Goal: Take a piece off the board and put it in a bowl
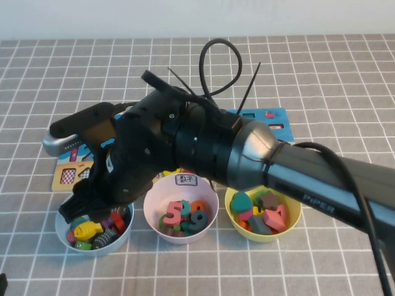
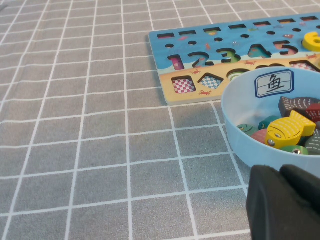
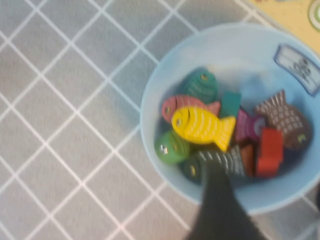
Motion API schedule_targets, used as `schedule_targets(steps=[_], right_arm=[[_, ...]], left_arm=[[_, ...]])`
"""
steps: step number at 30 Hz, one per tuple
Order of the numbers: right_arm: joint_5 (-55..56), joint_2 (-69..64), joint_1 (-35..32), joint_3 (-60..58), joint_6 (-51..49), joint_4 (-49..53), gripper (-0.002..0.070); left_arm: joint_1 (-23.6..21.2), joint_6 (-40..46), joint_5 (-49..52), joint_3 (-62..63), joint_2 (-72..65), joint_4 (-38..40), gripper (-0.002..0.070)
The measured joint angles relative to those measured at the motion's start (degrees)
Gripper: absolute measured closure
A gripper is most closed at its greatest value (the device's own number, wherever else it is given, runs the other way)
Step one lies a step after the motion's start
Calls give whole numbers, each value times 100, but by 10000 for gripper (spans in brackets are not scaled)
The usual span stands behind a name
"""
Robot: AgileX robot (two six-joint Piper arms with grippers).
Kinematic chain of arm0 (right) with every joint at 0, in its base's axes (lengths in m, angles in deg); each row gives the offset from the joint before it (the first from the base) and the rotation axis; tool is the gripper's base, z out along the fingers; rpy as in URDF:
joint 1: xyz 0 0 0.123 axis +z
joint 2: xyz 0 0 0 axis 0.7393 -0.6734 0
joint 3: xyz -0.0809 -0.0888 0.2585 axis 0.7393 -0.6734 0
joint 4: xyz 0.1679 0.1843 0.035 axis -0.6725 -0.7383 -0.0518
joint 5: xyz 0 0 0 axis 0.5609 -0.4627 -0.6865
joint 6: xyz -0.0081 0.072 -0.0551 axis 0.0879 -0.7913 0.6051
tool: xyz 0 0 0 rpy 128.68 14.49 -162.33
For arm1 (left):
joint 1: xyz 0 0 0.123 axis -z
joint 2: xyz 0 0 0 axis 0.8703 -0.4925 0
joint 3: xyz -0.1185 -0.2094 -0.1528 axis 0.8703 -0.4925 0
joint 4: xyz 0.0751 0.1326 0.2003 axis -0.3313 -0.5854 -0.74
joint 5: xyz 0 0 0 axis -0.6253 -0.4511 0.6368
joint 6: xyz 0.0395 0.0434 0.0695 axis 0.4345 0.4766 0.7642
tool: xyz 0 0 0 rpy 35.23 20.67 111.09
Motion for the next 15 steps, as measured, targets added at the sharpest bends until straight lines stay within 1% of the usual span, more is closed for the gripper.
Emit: schedule_targets(steps=[2,4,7,9,11,15], right_arm=[[-140,89,0,-13,0,25,342],[-207,223,0,-117,0,40,419],[-239,565,0,-472,11,92,578],[-239,828,0,-802,19,144,640],[-180,1178,0,-1267,136,208,670],[-140,1977,0,-2122,417,232,687]], left_arm=[[0,0,0,0,0,0,673],[0,0,0,0,0,0,673],[0,0,0,0,0,0,673],[0,0,0,0,0,0,673],[0,0,0,0,0,0,673],[0,0,0,0,0,0,673]])
